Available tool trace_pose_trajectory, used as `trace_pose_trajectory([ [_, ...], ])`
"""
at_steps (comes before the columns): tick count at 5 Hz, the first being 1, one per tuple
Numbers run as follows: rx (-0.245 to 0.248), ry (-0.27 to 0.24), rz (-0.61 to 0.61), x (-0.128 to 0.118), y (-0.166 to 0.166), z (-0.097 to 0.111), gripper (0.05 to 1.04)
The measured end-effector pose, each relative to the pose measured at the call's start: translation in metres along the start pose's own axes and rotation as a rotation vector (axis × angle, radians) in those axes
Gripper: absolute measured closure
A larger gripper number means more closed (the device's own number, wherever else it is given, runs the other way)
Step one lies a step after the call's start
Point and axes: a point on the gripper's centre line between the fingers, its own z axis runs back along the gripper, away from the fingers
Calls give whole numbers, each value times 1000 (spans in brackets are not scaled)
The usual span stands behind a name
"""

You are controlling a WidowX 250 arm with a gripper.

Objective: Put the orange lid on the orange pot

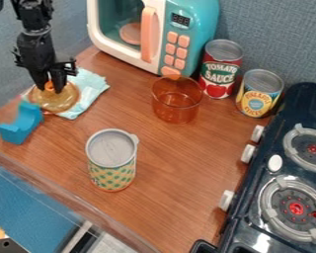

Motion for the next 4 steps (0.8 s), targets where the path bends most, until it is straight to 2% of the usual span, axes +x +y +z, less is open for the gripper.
trace_pose_trajectory([
  [1,37,18,-1,-1,7,15,704],
  [2,-8,105,-41,-10,29,53,704],
  [3,18,130,-128,-13,77,75,704],
  [4,65,134,-173,-18,118,88,704],
])
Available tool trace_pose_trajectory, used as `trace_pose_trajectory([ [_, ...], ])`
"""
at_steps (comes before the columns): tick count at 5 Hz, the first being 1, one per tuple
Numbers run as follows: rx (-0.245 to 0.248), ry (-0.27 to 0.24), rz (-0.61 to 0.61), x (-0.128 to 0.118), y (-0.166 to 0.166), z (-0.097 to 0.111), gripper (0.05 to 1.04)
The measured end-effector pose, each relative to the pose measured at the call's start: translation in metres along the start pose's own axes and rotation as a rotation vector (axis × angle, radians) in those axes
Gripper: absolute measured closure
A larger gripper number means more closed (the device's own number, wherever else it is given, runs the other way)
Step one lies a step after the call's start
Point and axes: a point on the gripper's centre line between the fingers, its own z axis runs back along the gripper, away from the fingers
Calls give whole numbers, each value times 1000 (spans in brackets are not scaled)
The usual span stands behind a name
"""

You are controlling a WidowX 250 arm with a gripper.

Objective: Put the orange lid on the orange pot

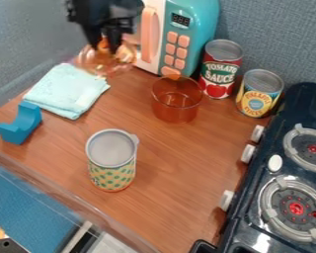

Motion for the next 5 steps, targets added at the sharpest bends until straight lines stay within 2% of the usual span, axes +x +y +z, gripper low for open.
trace_pose_trajectory([
  [1,21,21,-82,-12,47,6,704],
  [2,29,8,-107,-17,63,3,704],
  [3,27,-27,-136,-16,78,-13,704],
  [5,3,-59,-137,-25,84,-40,704],
])
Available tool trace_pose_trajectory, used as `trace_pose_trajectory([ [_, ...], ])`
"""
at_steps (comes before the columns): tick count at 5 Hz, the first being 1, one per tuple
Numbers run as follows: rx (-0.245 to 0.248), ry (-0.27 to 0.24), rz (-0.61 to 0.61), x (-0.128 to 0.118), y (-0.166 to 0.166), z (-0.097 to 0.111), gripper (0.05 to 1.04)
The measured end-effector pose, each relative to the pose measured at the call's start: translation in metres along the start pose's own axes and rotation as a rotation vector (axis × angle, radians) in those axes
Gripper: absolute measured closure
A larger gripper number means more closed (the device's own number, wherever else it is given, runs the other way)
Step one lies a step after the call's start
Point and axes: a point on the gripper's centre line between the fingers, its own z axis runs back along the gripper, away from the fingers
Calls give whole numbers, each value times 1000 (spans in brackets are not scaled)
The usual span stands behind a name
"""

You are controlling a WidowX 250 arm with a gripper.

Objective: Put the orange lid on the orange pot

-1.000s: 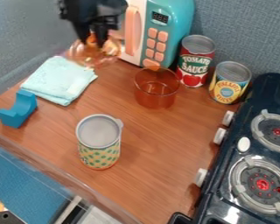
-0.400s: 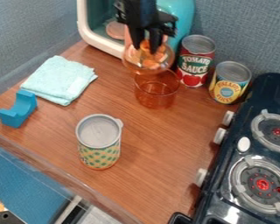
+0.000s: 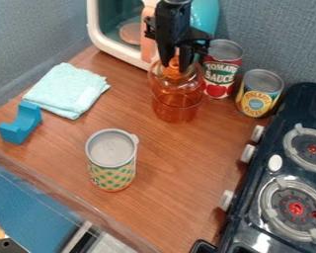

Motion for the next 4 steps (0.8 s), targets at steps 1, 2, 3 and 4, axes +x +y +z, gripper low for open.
trace_pose_trajectory([
  [1,-12,-22,5,-3,-1,-14,704],
  [2,-26,-38,11,-5,-4,-24,704],
  [3,-30,-46,12,-5,-4,-30,704],
  [4,-31,-46,1,-8,0,-32,704],
])
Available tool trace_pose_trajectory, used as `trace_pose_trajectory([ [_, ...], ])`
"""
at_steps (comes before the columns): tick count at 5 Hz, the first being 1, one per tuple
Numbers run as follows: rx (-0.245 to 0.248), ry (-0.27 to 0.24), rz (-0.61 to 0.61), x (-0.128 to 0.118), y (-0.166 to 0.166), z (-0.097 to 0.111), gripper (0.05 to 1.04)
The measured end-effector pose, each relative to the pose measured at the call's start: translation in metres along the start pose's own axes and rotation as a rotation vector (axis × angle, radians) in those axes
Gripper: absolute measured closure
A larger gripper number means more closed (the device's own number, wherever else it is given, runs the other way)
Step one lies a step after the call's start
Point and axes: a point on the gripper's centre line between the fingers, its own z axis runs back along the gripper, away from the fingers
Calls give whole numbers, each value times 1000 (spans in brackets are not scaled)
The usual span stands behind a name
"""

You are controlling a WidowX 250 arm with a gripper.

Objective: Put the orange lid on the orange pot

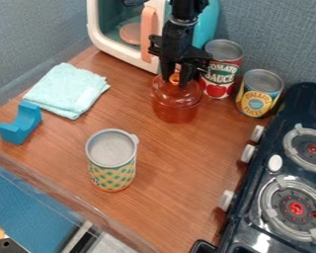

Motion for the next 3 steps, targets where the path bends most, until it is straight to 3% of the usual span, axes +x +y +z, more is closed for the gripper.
trace_pose_trajectory([
  [1,4,0,-7,-1,1,0,632],
  [2,4,-11,-21,-1,1,-2,317],
  [3,-4,-12,-19,-1,-1,-2,84],
])
